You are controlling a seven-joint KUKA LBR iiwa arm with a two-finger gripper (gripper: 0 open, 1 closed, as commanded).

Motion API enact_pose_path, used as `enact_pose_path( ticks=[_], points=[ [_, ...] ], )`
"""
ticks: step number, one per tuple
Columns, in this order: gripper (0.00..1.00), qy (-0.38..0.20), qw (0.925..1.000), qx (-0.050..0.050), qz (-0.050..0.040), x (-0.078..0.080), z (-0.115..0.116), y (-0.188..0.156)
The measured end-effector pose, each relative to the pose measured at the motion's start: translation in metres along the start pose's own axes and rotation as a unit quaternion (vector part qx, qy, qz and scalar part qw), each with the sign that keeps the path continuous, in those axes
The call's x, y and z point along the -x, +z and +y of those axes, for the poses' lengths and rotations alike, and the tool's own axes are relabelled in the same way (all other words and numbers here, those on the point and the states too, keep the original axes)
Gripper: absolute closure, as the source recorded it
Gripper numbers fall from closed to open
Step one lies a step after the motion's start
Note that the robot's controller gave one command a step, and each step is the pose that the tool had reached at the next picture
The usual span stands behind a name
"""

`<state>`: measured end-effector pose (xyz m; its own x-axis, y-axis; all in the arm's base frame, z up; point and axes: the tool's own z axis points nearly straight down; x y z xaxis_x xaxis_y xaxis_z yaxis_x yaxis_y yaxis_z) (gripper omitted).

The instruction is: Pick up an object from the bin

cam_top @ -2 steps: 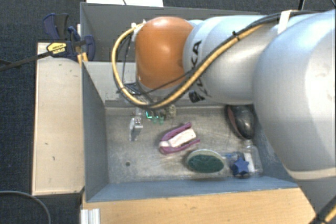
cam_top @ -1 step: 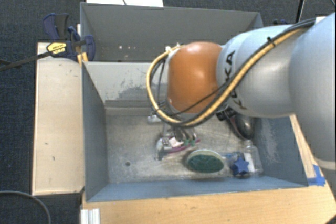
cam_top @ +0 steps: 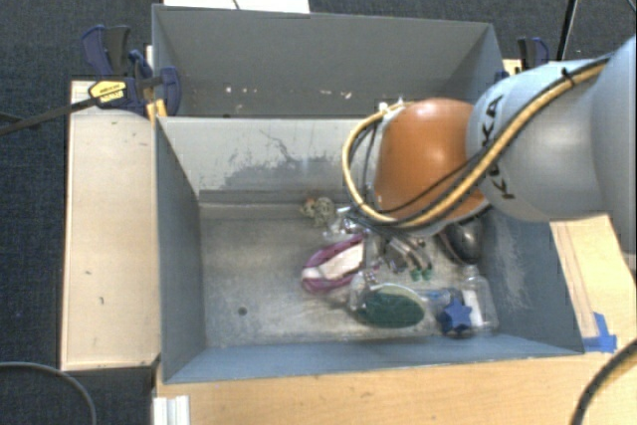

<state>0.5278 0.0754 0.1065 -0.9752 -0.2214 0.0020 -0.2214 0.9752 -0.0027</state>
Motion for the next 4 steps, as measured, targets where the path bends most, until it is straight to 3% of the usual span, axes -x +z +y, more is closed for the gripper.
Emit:
enact_pose_path(
  ticks=[1,2,3,4],
  points=[
    [0.00,0.043,0.9991,0.004,-0.0028,0.025,-0.030,0.033],
    [1.00,0.045,0.9989,0.003,-0.0083,0.027,-0.031,0.031],
    [1.00,0.054,0.9985,0.001,-0.0047,0.040,-0.037,-0.076],
    [1.00,0.030,0.9995,0.000,-0.0060,0.019,-0.055,-0.153]
  ],
)
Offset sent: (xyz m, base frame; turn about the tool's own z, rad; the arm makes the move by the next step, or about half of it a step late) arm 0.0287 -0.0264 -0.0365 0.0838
